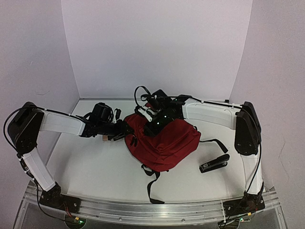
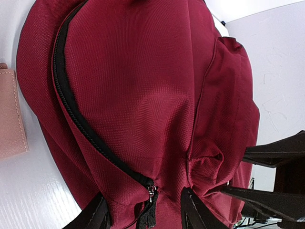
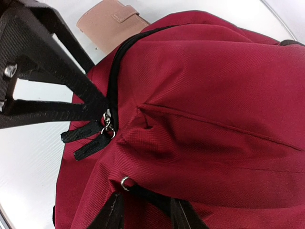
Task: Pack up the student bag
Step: Adjust the student bag at the center of the board, then unzip the student bag at the center of the board.
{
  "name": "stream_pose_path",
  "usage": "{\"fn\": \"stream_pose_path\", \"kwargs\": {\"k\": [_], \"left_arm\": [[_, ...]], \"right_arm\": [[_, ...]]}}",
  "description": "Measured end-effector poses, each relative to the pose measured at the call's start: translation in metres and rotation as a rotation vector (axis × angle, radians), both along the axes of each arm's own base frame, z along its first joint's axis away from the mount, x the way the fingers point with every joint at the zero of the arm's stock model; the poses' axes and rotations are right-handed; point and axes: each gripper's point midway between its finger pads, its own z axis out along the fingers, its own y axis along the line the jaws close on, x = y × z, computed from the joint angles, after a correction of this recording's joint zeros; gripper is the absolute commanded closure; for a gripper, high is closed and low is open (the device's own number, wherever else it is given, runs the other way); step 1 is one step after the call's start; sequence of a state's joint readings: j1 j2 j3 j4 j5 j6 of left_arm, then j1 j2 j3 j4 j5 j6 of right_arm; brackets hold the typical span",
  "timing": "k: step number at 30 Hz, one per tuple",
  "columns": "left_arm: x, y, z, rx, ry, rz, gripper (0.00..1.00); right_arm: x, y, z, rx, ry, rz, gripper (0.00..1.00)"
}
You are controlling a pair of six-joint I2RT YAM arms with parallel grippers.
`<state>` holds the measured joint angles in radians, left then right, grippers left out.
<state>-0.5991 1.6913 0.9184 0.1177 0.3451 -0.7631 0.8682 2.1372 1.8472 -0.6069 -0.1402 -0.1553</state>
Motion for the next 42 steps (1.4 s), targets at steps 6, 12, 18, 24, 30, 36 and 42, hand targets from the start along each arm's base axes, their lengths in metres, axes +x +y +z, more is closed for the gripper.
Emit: {"fn": "stream_pose_path", "kwargs": {"k": [6, 12, 18, 24, 30, 36, 42], "left_arm": [[0.000, 0.000, -0.002, 0.001, 0.002, 0.000, 0.52], [0.001, 0.000, -0.005, 0.004, 0.006, 0.000, 0.52], [0.001, -0.001, -0.005, 0.004, 0.004, -0.002, 0.52], [0.001, -0.001, -0.006, 0.004, 0.010, -0.005, 0.52], [0.001, -0.001, -0.008, 0.004, 0.015, -0.007, 0.52], [0.001, -0.001, -0.008, 0.001, 0.017, -0.011, 0.51], [0.002, -0.001, -0.008, 0.000, 0.019, -0.012, 0.54]], "right_arm": [[0.009, -0.003, 0.006, 0.015, -0.005, -0.027, 0.76], [0.016, -0.009, 0.006, 0.023, 0.004, -0.053, 0.76], [0.014, -0.008, 0.006, 0.041, 0.025, -0.034, 0.62], [0.007, -0.002, 0.007, 0.064, 0.050, 0.006, 0.57], [0.004, 0.001, 0.004, 0.059, 0.052, 0.027, 0.57], [0.005, 0.000, -0.009, 0.008, 0.026, 0.045, 0.60], [0.007, -0.002, -0.010, -0.034, -0.022, 0.049, 0.75]]}}
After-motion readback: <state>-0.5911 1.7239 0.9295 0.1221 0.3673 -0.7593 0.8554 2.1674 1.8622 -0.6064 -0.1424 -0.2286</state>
